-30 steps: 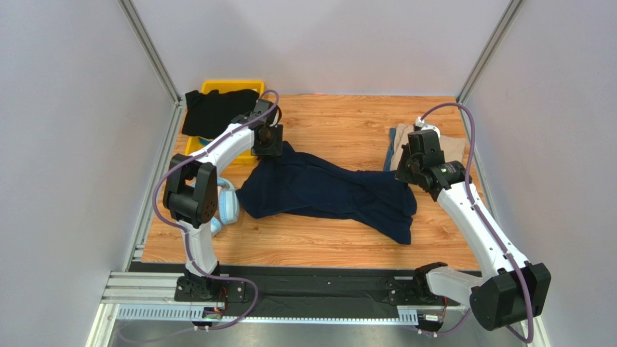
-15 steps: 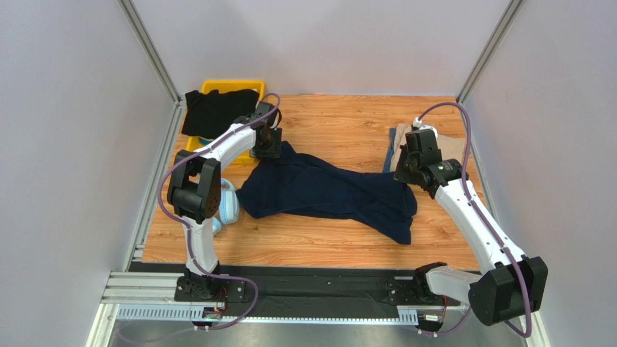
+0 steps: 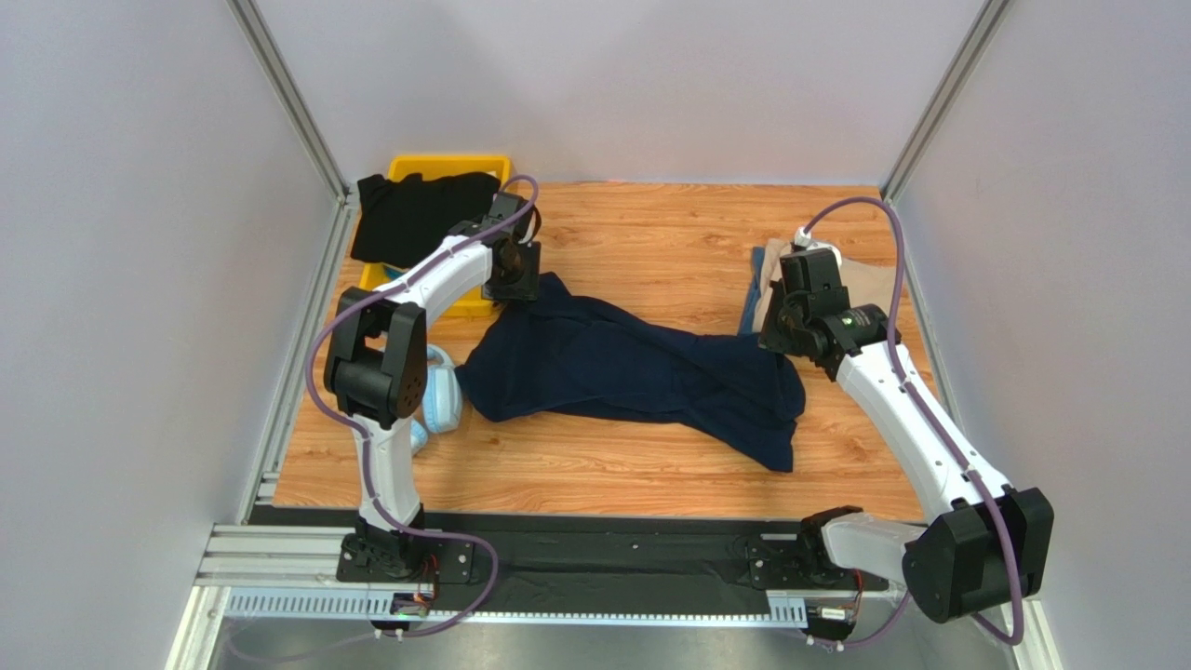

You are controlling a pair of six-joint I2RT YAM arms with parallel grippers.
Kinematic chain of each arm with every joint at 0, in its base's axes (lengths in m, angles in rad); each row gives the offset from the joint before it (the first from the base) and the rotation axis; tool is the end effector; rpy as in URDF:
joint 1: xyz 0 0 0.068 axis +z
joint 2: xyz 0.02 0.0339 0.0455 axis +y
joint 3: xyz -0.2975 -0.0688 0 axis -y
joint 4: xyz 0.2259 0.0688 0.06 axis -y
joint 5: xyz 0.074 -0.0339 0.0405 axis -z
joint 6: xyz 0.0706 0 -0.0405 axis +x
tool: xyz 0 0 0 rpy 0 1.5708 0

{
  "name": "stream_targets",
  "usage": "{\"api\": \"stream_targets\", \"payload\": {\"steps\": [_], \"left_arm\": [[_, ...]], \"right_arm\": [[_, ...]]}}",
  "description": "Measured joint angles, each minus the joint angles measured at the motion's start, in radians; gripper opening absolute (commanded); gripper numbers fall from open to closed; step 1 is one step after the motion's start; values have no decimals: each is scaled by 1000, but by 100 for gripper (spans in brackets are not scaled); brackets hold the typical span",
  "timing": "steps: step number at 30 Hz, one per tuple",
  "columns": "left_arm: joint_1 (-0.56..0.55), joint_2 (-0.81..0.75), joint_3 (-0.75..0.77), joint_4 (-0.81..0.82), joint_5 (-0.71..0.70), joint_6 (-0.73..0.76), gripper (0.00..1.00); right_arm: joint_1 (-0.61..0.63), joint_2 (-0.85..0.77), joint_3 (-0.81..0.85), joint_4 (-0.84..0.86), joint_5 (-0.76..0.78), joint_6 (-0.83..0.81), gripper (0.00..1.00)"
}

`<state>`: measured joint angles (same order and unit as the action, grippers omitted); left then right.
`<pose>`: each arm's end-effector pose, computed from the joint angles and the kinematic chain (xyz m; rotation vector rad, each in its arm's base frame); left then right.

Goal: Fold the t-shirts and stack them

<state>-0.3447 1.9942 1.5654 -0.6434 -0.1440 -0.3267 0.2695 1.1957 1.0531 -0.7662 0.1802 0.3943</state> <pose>0.4189 -0.1396 0.2190 -0.0246 2.6248 -0.0414 0.2263 0.0494 0.3044 0.2295 2.4495 0.0653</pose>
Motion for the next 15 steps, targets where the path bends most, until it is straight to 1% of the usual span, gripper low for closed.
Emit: {"api": "stream_targets", "payload": {"steps": [6,10,12,15], "left_arm": [[2,0,5,-3,3,-10,57],[4,-3,14,-19,3,-51,57],[5,-19,-5,-16,3,-80,57],[6,-83,-79,-14,3,-128,57]], "right_arm": [[0,2,0,0,-6,0,0],[0,1,-3,1,2,0,0],[0,-1,-9,2,6,1,0],[0,-2,-18,4,10,1,0]]}}
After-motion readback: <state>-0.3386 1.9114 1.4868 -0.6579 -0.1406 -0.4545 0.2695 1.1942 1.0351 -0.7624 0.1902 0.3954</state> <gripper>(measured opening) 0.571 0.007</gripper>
